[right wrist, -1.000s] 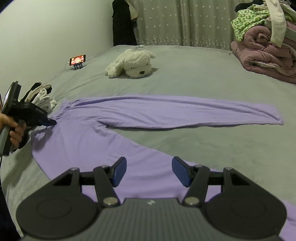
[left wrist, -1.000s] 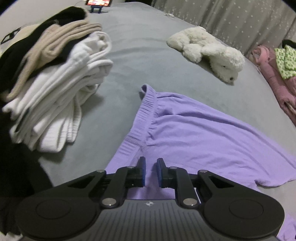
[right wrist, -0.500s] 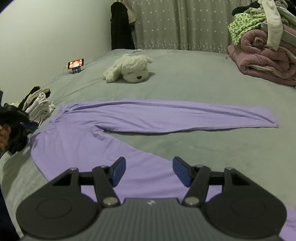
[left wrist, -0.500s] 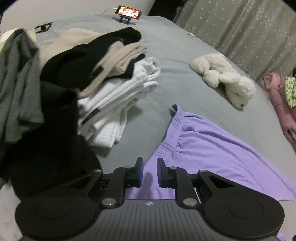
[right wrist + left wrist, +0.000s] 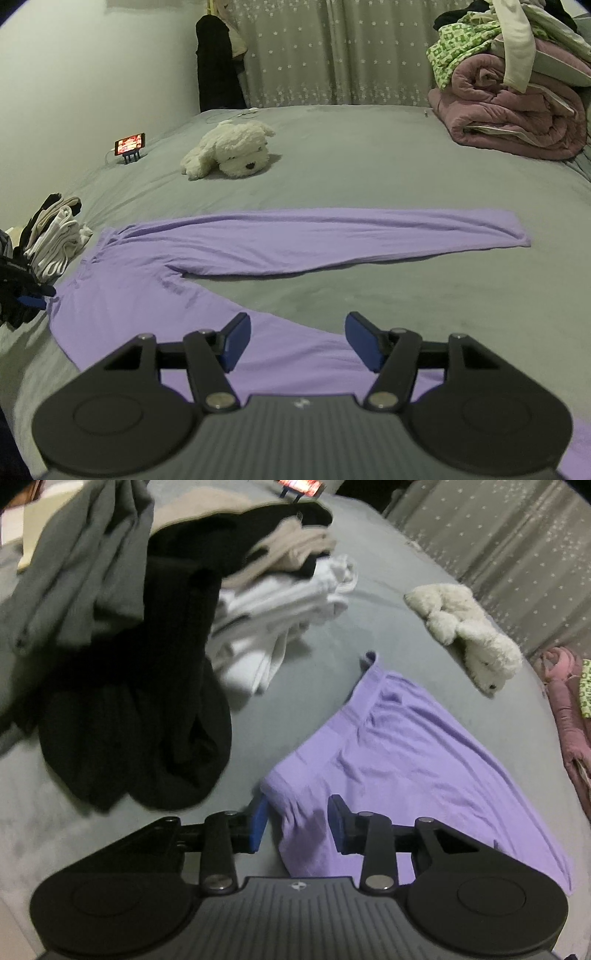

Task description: Fold clothes

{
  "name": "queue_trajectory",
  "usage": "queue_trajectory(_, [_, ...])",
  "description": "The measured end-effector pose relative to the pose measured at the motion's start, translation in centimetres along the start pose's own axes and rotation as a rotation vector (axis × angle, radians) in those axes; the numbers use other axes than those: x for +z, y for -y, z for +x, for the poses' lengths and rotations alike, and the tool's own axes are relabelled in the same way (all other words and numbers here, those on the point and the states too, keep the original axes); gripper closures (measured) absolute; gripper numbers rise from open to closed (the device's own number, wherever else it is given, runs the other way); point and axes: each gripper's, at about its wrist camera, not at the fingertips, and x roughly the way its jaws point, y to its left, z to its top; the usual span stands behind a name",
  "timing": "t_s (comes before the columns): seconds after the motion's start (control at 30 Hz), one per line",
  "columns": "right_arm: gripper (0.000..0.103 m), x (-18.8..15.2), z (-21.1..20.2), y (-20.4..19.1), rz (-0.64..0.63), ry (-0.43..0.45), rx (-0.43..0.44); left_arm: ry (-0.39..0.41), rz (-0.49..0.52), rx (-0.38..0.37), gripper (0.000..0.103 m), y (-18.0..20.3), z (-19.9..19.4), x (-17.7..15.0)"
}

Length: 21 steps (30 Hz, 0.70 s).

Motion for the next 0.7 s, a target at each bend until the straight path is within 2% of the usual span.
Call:
queue_trajectory(0.07, [0.044,0.0,0.1,-0.1,-0.004,-0.002,0.002,0.012,-0.001,0.024,0.072,0.2,0.5,0.0])
queue_trajectory(0.1, [0.044,0.0,0.1,-0.2,-0.006,-0.002,0.002,0.019,-0.001,0.036,0.076,0.4,0.8,0.0])
queue_trajectory(0.13, [0.044,0.0,0.1,-0.2,-0.007,-0.002,0.003,0.025,0.007,0.053,0.088,0.5,0.9,0.1])
queue_trajectory(0.23, [0.044,0.1,0.0,-0.1,-0.003,0.002,0.003,0.028,-0.016,0.057,0.096,0.0,0.7,0.1])
queue_trajectory(0.37, [0.044,0.1,-0.2,0.0,0.0,0.004,0.002,0.047,-0.034,0.055,0.097,-0.9,-0.2,0.2])
queue_trajectory(0.7, [0.043,-0.4,-0.8,1.3,0.03,0.003,-0.006,0.037,-0.034,0.038,0.097,-1.7,-0.2,0.1])
